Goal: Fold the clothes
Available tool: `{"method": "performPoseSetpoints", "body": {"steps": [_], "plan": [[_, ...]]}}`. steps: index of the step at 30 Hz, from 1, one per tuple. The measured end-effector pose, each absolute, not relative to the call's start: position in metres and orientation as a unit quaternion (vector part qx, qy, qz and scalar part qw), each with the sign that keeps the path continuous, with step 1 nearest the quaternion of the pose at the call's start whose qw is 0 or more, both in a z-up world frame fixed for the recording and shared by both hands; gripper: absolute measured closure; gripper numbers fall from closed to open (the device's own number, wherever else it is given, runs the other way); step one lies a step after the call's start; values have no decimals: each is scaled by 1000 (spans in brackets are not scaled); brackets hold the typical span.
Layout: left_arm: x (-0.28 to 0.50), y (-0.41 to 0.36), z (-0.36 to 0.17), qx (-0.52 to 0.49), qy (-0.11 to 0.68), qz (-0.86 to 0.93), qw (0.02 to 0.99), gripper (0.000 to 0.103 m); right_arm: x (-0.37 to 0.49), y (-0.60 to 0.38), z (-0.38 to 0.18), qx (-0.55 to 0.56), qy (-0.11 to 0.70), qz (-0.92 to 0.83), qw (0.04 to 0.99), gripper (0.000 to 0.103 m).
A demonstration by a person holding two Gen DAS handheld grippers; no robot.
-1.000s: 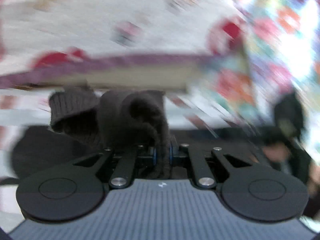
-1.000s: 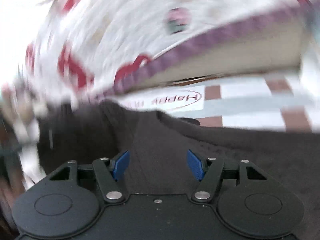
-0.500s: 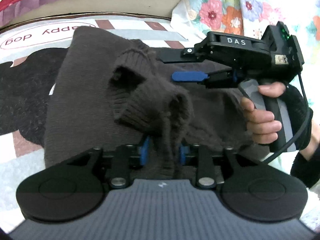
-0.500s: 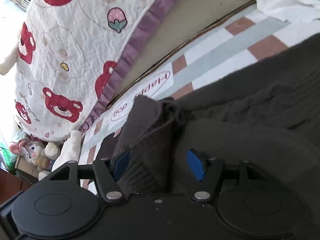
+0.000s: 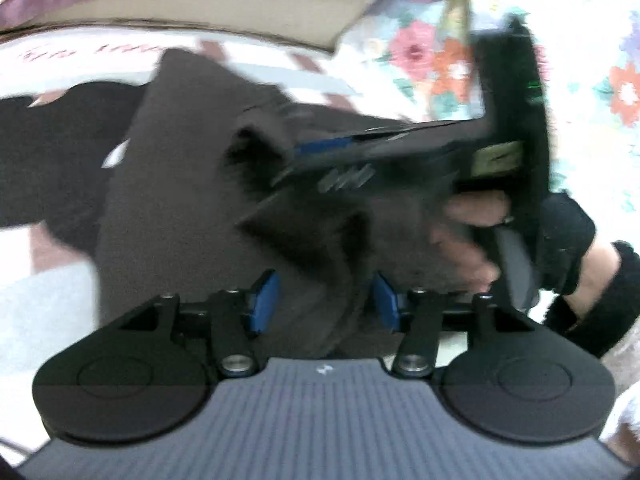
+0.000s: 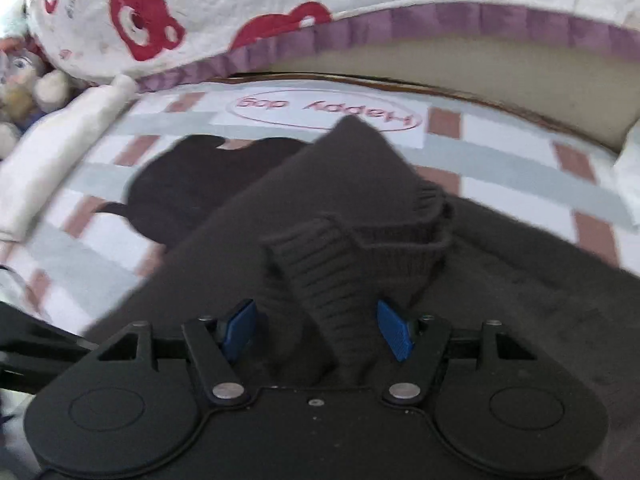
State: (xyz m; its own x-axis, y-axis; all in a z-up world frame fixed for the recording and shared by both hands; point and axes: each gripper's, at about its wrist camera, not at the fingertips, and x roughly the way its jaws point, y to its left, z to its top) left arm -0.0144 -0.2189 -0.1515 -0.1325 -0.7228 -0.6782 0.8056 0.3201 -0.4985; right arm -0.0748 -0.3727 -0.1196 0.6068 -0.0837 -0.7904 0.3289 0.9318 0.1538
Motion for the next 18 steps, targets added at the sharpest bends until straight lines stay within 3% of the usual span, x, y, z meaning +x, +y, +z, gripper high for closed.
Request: {"method": "performPoseSetpoints", "body": {"steps": [1, 3, 8, 12, 15, 18], "plan": [[-13, -217, -153, 40, 483, -574, 660, 53, -82, -378, -116, 154, 412, -124, 889, 94], [-11, -211, -149, 15, 480, -579, 659, 52, -98, -388, -107, 181, 377, -139, 897, 98], [-2, -211, -149, -15, 483, -588, 648, 51, -124, -409, -117, 213, 385, -210, 873, 97], [-6, -214, -159, -9, 500, -586, 637, 51, -146, -428, -128, 246, 393, -263, 846, 69], [-8, -213, -159, -14, 502, -584, 638, 51, -168, -447, -128, 321, 363, -264, 834, 67], [-4, -213, -161, -26, 506, -577, 641, 51, -182, -465, -124, 388, 318, -248, 829, 59]]}}
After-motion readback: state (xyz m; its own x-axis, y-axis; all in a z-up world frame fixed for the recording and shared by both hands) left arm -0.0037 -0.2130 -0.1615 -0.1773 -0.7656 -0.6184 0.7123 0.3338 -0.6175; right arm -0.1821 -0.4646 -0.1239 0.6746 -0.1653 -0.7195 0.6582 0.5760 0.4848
